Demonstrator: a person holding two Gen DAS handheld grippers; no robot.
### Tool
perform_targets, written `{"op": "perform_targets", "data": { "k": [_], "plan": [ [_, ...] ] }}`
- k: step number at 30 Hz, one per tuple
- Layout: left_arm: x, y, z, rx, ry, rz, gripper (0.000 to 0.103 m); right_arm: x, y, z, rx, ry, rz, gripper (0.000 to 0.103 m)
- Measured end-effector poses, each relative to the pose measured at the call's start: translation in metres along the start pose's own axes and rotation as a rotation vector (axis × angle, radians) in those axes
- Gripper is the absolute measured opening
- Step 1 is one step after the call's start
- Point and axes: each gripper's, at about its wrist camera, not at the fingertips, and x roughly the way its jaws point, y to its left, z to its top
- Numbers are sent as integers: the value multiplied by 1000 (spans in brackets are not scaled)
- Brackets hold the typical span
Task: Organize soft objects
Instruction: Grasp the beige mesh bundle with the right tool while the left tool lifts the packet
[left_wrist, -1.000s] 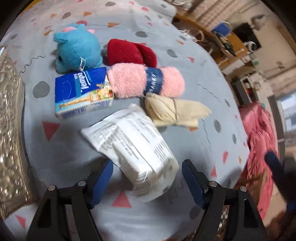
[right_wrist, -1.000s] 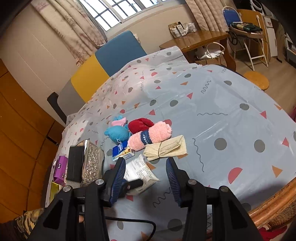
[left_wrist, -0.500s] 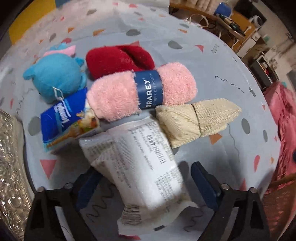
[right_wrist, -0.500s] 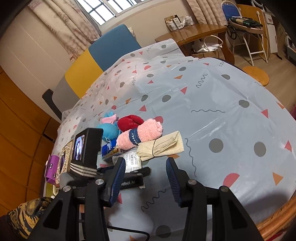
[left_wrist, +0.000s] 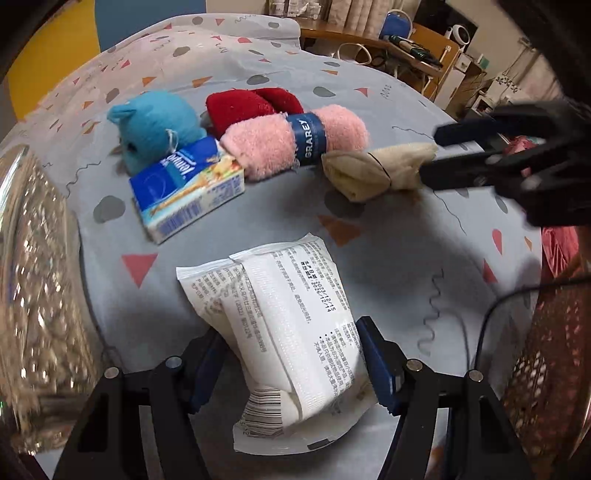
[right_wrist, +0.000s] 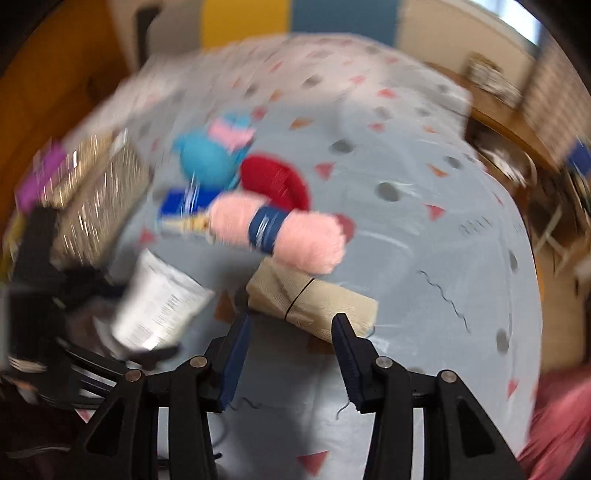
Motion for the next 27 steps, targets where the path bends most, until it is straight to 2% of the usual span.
{"op": "perform_targets", "data": {
  "k": [1, 2, 7, 10, 13, 14, 18, 19, 24, 27],
  "plan": [
    [-1, 1, -4, 3, -5, -3, 68, 9, 5, 4, -59, 40, -22, 71],
    [-3, 2, -8, 2, -11, -7, 68, 14, 9, 7, -94, 64, -37, 74],
    [-13, 17, -8, -7, -20, -22, 68, 44, 23, 20, -261, 176, -101, 76],
    [-6, 13, 0, -13, -26, -24, 68, 61, 23, 26, -315, 226, -161, 76],
    [-11, 15, -6, -16, -33, -23, 69, 74, 22, 29, -334, 248, -176, 76],
    [-13, 16, -7, -16, -36, -25, 69, 77, 21, 29, -329, 249, -184, 76],
    [-13, 15, -9, -10, -49, -27, 69, 75, 18, 23, -250, 218, -134, 46],
    [-15, 15, -10, -11, -50, -24, 68, 72, 18, 21, -222, 208, -128, 42],
    [-19, 11, -2, -20, -33, -26, 65, 63, 16, 10, -39, 249, -48, 42],
    [-42, 12, 6, -25, -81, -17, 65, 66, 20, 11, -15, 272, -59, 42]
  ]
}}
